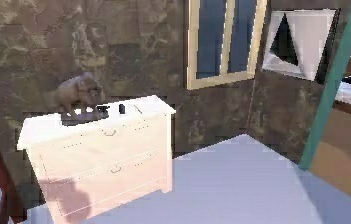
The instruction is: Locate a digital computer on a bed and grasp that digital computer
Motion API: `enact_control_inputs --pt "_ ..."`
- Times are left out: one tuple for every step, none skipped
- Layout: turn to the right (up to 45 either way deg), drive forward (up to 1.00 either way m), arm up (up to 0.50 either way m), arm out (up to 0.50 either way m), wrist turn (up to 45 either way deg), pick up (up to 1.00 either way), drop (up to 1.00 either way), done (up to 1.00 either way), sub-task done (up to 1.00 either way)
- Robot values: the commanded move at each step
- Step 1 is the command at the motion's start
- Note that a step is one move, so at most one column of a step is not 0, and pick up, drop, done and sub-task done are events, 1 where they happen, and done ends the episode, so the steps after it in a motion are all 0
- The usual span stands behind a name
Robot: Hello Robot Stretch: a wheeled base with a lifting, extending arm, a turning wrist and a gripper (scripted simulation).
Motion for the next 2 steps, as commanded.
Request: enact_control_inputs --pt "45.0 0.00 0.00 0.00 0.0 0.00 0.00 0.00 0.00" --pt "30.0 0.00 0.00 0.00 0.0 0.00 0.00 0.00 0.00"
